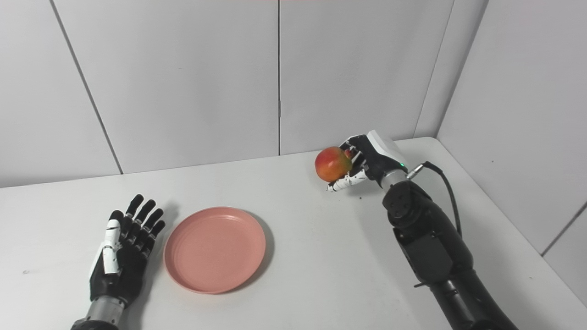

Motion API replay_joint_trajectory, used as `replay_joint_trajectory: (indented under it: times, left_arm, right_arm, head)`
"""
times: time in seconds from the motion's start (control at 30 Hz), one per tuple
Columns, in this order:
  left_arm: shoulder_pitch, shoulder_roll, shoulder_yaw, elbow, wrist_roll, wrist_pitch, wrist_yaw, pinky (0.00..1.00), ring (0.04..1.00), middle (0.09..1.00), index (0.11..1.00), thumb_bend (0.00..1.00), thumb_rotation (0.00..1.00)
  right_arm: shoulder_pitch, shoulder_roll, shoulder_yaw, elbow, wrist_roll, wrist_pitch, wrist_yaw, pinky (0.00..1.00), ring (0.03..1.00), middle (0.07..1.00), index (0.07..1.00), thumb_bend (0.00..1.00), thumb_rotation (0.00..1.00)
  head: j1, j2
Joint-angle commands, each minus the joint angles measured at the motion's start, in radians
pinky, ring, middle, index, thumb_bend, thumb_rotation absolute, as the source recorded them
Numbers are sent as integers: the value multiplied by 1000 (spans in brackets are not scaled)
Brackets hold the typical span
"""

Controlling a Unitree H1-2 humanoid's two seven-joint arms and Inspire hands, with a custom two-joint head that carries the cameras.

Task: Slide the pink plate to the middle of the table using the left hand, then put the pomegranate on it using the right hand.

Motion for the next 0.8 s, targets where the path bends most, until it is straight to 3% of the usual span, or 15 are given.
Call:
replay_joint_trajectory:
  times: [0.0,0.37,0.47,0.63,0.77]
  left_arm:
    - [16,-13,-9,-1,19,34,23,950,924,938,930,398,1000]
    - [24,-40,-24,-21,50,36,47,938,919,929,921,405,1000]
    - [24,-46,-26,-24,56,36,52,939,921,931,923,403,1000]
    - [27,-60,-35,-29,72,33,64,946,924,935,928,399,1000]
    - [30,-71,-44,-36,86,34,73,930,922,935,923,395,1000]
  right_arm:
    - [-41,0,2,-79,-3,-23,-5,381,444,466,510,527,0]
    - [-76,68,91,-200,-54,-6,50,411,461,473,502,528,0]
    - [-80,87,107,-204,-59,-12,55,432,487,490,485,529,0]
    - [-84,130,145,-195,-78,-34,53,384,441,459,519,526,0]
    - [-88,161,187,-188,-103,-37,59,457,485,480,494,530,0]
  head:
    - [6,2]
    - [61,6]
    - [85,6]
    - [122,8]
    - [148,10]
